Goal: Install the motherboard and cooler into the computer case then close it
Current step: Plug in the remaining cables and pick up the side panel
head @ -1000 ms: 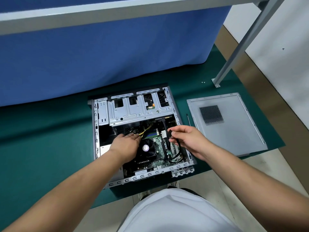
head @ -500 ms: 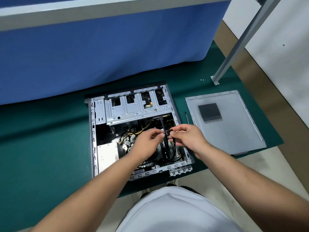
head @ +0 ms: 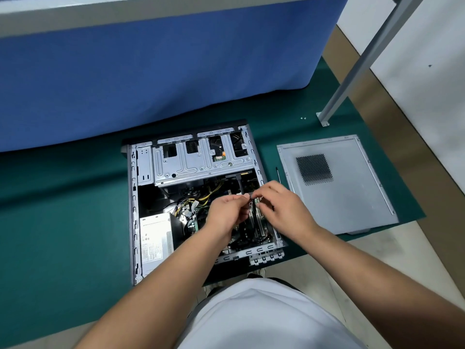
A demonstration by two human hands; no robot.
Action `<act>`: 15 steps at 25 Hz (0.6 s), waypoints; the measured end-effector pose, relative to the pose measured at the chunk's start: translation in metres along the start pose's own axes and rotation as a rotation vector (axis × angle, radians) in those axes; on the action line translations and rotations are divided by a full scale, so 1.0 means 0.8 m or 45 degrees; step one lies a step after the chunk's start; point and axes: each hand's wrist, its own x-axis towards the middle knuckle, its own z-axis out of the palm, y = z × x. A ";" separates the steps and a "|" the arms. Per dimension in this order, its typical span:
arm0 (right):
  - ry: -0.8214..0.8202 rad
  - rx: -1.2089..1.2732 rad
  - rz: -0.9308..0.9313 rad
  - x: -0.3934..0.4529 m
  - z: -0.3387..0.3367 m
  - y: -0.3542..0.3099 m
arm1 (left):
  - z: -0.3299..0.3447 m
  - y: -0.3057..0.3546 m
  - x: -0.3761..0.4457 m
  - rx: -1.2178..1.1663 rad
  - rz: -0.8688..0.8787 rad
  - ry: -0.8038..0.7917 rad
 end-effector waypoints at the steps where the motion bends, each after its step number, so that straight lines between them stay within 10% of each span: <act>1: 0.013 -0.072 -0.056 0.001 0.000 0.001 | 0.002 0.000 0.001 -0.004 0.001 0.015; 15: 0.131 0.018 0.432 0.020 0.023 -0.013 | 0.015 0.003 0.015 0.074 0.041 0.199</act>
